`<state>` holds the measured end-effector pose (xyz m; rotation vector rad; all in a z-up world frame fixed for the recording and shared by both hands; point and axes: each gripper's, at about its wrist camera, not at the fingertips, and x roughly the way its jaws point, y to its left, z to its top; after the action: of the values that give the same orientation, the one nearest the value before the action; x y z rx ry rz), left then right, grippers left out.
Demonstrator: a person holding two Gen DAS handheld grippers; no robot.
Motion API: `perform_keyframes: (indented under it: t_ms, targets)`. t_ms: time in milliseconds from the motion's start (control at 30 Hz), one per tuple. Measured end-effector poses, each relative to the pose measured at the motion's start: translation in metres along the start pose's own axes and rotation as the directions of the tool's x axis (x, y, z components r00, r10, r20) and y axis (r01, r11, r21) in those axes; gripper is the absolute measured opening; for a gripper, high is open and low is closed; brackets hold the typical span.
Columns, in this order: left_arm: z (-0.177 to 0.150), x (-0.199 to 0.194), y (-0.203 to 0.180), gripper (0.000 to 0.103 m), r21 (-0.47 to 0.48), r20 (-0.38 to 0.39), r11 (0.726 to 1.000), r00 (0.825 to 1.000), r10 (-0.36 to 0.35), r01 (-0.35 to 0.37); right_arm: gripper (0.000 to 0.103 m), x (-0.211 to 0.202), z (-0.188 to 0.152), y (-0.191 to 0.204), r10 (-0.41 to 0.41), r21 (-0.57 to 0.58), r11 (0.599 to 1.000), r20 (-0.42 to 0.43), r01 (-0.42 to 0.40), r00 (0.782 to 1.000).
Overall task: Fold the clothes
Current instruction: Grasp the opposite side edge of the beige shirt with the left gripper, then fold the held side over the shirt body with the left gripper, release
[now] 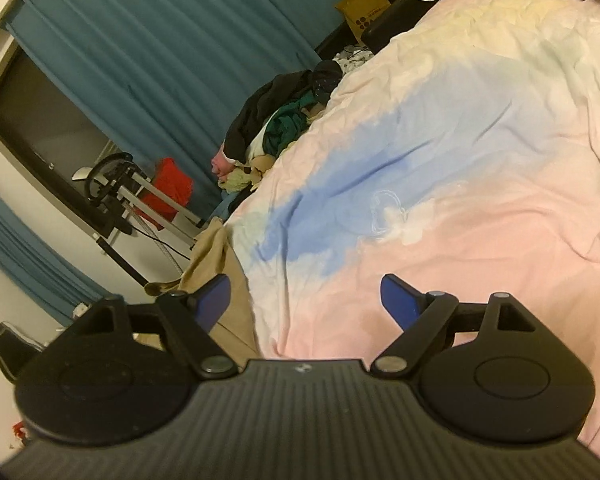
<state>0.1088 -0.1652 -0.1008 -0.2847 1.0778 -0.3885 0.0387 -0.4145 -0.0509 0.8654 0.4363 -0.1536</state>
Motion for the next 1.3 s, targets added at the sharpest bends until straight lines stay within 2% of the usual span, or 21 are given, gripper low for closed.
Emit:
perform_keyframes:
  t_ms: [167,367,500,633,767,900,967,1033,1133,1300]
  targets:
    - [0.001,-0.033,0.015,0.001,-0.052,0.012,0.996,0.998,-0.065,0.066,0.085,0.005,-0.002,-0.004,0.042,0.024,0.999,-0.055,-0.041,0.998]
    - [0.009,-0.099,0.050,0.001,-0.116,0.057,0.981,0.987,-0.150,0.156,0.085,0.004,-0.006,-0.003,0.047,0.037,0.998,-0.081,-0.044,0.996]
    - [0.012,-0.139,0.088,0.001,-0.132,0.090,0.982,0.988,-0.127,0.138,0.085,0.001,-0.005,0.000,0.060,0.032,0.998,-0.082,-0.058,0.995]
    - [0.010,-0.157,0.131,0.001,-0.191,0.099,0.979,0.994,-0.053,0.072,0.085,0.003,-0.009,0.004,0.072,0.013,0.997,-0.107,-0.071,0.992]
    - [0.007,-0.156,0.162,0.001,-0.247,0.086,0.968,0.996,-0.017,0.038,0.085,0.009,-0.016,0.013,0.070,-0.026,0.997,-0.143,-0.074,0.987]
    - [0.004,-0.142,0.176,0.002,-0.272,0.056,0.959,0.996,-0.064,0.077,0.085,0.015,-0.026,0.024,0.070,-0.071,0.994,-0.182,-0.084,0.981]
    - [0.002,-0.136,0.177,0.008,-0.266,0.049,0.958,0.994,-0.096,0.106,0.085,0.017,-0.030,0.029,0.071,-0.094,0.991,-0.203,-0.092,0.977]
    - [-0.001,-0.131,0.179,0.026,-0.248,0.040,0.961,0.992,-0.117,0.123,0.085,0.019,-0.034,0.034,0.068,-0.118,0.988,-0.218,-0.096,0.974]
    - [-0.008,-0.128,0.178,0.037,-0.195,0.033,0.970,0.989,-0.143,0.147,0.085,0.021,-0.038,0.037,0.068,-0.133,0.986,-0.235,-0.102,0.969]
    - [-0.022,-0.127,0.170,0.036,-0.114,0.005,0.974,0.980,-0.199,0.198,0.085,0.025,-0.043,0.042,0.075,-0.139,0.984,-0.261,-0.114,0.962]
